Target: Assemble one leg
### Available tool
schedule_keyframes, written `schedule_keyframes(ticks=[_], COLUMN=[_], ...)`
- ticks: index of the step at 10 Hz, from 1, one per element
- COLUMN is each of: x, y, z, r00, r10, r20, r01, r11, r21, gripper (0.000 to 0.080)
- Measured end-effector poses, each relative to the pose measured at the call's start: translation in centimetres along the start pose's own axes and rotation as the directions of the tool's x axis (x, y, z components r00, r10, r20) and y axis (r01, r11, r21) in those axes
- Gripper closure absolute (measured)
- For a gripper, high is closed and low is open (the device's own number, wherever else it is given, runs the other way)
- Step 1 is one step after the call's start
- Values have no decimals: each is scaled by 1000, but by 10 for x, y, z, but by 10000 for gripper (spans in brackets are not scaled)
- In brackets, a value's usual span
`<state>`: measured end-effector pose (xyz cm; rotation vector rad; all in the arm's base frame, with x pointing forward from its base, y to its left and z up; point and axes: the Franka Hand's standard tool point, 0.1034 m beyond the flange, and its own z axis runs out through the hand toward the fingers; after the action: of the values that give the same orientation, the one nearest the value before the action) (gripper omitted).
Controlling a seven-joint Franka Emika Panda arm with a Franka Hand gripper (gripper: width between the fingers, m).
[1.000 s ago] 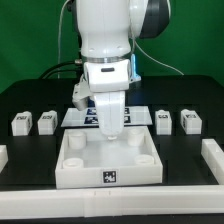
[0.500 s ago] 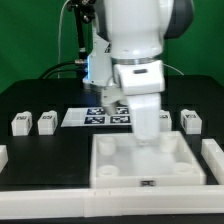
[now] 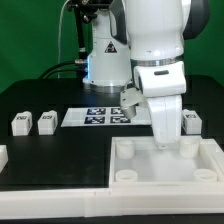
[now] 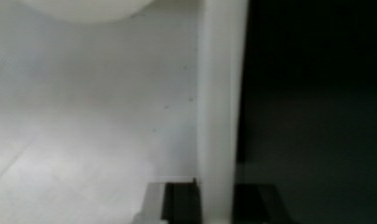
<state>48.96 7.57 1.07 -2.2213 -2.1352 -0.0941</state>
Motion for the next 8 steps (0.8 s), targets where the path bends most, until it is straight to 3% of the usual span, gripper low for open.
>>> schedule_keyframes(ticks=[3, 5, 6, 7, 8], x=[-1, -1, -1, -1, -2], y=[0, 0, 0, 0, 0], z=[0, 0, 0, 0, 0], r00=[1000, 1000, 1000, 1000, 1000], r10=[2, 4, 4, 4, 5], r20=[-1, 0, 0, 0, 0], r01=[-2, -4, -4, -4, -5], r11=[1000, 1000, 1000, 1000, 1000], r21=[1, 1, 1, 1, 1], gripper=[738, 383, 249, 249, 171])
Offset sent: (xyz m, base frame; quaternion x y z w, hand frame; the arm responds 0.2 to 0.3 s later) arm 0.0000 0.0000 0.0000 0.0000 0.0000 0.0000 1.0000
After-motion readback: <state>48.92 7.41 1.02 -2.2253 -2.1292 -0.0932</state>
